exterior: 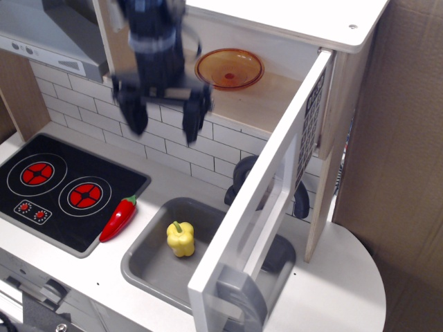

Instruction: Close microwave

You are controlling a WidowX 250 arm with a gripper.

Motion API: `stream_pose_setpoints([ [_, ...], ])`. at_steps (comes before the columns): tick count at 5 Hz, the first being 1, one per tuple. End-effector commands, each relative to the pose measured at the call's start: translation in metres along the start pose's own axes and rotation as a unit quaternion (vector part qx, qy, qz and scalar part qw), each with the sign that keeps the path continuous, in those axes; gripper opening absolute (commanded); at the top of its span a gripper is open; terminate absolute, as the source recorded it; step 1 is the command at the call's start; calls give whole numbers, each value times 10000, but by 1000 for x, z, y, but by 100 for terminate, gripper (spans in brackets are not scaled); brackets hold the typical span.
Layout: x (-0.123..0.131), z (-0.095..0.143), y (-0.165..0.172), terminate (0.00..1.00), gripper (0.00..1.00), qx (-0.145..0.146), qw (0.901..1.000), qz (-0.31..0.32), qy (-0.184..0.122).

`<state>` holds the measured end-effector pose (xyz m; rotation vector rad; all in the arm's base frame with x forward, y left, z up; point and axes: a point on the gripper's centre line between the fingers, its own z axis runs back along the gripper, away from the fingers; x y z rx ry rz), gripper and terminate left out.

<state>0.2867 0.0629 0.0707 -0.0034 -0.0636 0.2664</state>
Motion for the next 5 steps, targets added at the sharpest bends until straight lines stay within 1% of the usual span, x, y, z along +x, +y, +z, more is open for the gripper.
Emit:
stream_pose_setpoints([
  [1,11,77,-28,0,100,-287,9989,-65,-368],
  [2,8,88,-50,0,100,-714,9973,2,-154],
  [3,9,101,-69,0,100,-649,9977,-96,-150],
  [4,9,114,-87,0,100,-573,9982,-37,-196],
  [5,8,103,-100,0,100,-524,9983,-120,-232],
])
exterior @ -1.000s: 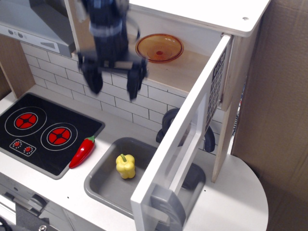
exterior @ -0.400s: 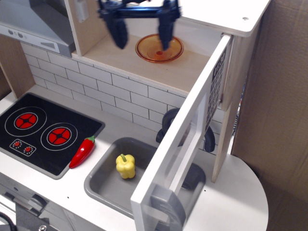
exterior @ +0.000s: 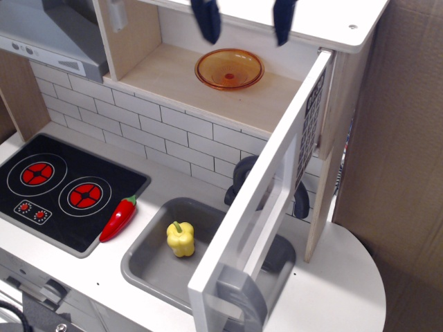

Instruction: Close microwave

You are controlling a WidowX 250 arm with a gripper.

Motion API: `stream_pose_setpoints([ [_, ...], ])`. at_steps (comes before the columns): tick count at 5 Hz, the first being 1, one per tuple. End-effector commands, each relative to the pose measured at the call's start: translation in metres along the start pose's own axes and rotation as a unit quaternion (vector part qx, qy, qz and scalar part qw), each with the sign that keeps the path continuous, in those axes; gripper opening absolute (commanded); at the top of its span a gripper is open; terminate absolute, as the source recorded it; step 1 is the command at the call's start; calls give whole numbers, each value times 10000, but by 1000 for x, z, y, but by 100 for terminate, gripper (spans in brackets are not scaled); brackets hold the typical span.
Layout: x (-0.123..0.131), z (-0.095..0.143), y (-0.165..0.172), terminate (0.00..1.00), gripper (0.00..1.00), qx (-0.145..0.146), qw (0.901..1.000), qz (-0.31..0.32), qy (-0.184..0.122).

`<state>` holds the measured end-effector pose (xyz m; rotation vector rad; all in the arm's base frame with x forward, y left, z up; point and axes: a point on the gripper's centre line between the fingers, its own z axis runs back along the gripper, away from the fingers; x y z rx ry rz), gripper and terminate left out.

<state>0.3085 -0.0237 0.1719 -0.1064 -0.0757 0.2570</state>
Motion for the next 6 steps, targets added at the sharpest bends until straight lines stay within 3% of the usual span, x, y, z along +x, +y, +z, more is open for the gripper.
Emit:
stream_pose_setpoints([
  [1,1,-12,-20,0,100,115,9996,-164,-204],
  [3,-1,-20,-32,0,100,49,9994,-231,-239],
  [4,-6,-26,-27,0,100,206,9988,-270,-358],
  [6,-9,-33,16,0,100,467,9980,-276,-323],
])
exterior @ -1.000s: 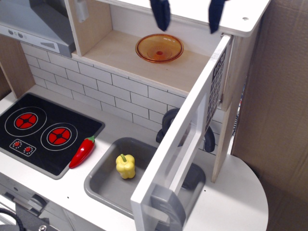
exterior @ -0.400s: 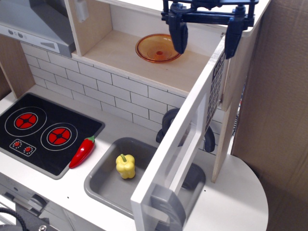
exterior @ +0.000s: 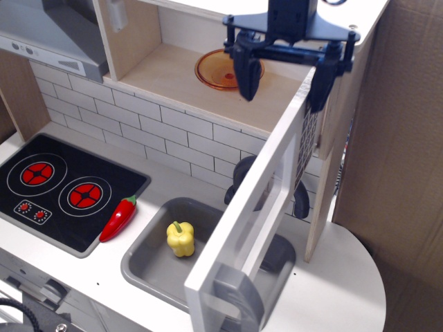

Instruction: Close microwave

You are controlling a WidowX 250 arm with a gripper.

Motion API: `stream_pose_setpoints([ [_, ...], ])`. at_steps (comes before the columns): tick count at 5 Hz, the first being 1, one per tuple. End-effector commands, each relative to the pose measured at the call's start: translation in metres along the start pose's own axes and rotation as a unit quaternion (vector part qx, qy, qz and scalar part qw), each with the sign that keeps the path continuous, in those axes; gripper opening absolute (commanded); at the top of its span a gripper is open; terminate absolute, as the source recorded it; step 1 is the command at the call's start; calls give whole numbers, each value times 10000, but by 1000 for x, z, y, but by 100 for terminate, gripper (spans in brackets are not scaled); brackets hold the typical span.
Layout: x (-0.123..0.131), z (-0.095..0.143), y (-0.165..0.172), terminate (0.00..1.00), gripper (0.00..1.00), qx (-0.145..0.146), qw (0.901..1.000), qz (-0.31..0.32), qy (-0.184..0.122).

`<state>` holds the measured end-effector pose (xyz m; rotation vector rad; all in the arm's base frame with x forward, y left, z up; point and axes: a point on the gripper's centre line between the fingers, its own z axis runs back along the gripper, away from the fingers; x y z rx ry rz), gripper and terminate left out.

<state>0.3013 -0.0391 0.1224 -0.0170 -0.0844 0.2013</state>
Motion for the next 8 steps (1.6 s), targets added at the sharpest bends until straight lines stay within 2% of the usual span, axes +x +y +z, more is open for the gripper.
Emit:
stream_pose_setpoints([
  [1,7,21,43,0,100,125,9997,67,-188],
  [2,9,17,71,0,100,61,9999,98,-122],
  [3,19,34,89,0,100,547,9984,27,-150],
  [4,13,56,84,0,100,755,9964,372,-115],
  [5,-1,55,75,0,100,732,9946,737,17],
  [6,-15,31,69,0,100,327,9949,958,-32],
  [7,-20,1,61,0,100,93,9943,1043,-184],
  [8,-23,-18,56,0,100,80,9923,1208,-251],
])
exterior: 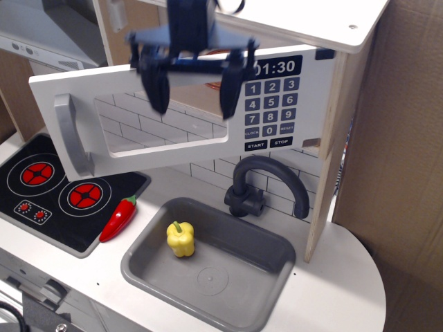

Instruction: Close microwave

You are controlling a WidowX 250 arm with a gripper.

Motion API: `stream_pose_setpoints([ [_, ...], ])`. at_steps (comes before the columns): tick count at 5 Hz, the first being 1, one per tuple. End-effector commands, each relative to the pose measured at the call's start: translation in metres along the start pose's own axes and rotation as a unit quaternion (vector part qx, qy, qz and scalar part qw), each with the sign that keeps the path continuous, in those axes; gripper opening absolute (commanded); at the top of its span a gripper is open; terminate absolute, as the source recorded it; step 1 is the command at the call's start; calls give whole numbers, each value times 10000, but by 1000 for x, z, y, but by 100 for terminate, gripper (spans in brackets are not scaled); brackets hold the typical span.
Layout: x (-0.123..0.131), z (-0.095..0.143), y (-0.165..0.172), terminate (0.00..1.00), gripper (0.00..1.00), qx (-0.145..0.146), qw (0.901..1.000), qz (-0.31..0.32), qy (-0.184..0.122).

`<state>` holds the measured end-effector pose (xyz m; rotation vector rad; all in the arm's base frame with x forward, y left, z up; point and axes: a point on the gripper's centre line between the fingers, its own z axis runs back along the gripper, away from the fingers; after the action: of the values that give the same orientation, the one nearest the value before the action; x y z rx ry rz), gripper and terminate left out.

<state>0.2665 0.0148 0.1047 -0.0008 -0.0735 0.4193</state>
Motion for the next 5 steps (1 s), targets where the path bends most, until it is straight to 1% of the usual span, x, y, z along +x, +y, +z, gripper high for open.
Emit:
stream_pose_setpoints([
  [1,9,-20,1,0,100,-175,9992,-14,-366],
  [2,9,-35,1,0,100,-217,9986,72,-485],
  [3,12,-51,4,0,100,-304,9981,71,-538],
  [4,29,-59,12,0,100,-353,9977,-117,-569],
  [5,53,-59,21,0,100,-265,9962,-379,-734],
])
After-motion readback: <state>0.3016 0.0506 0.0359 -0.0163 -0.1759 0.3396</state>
